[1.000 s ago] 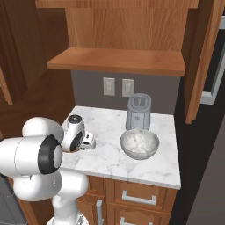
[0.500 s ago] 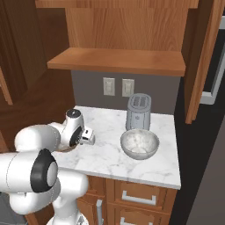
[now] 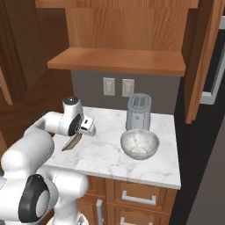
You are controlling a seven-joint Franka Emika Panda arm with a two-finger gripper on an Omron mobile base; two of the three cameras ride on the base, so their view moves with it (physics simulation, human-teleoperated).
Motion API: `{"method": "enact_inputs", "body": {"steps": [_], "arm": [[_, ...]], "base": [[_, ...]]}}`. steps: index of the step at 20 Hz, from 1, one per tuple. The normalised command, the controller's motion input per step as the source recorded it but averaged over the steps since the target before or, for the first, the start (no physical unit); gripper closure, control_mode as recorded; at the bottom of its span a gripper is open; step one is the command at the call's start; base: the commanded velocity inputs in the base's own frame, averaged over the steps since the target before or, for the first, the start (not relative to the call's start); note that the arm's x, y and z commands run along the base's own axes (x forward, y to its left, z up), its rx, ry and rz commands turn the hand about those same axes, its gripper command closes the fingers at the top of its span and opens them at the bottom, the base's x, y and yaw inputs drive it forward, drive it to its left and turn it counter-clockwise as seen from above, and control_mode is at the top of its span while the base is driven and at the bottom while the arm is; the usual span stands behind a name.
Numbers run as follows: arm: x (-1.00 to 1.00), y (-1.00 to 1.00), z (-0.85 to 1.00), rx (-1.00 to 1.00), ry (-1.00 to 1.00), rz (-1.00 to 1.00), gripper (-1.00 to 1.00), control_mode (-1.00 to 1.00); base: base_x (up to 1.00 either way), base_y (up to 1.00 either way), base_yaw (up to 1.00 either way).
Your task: Pick up the bowls on the counter and stack them on top of one another in the open cabinet. Place the smaller bowl on top of the larger bowl.
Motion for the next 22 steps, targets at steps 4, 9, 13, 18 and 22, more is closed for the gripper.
{"method": "enact_inputs", "body": {"steps": [4, 9, 13, 18, 22], "arm": [[-0.15, -0.32, 0.61, 0.00, -0.05, -0.10, 1.00, -1.00], [-0.22, -0.52, 0.54, 0.01, -0.09, -0.14, 1.00, -1.00], [-0.20, -0.61, 0.53, 0.04, -0.14, -0.14, 1.00, -1.00], [-0.16, -0.61, 0.50, 0.04, -0.16, -0.14, 1.00, -1.00], [-0.10, -0.62, 0.45, 0.05, -0.17, -0.13, 1.00, -1.00]], "base": [[0.00, 0.00, 0.00], [0.00, 0.00, 0.00], [0.00, 0.00, 0.00], [0.00, 0.00, 0.00], [0.00, 0.00, 0.00]]}}
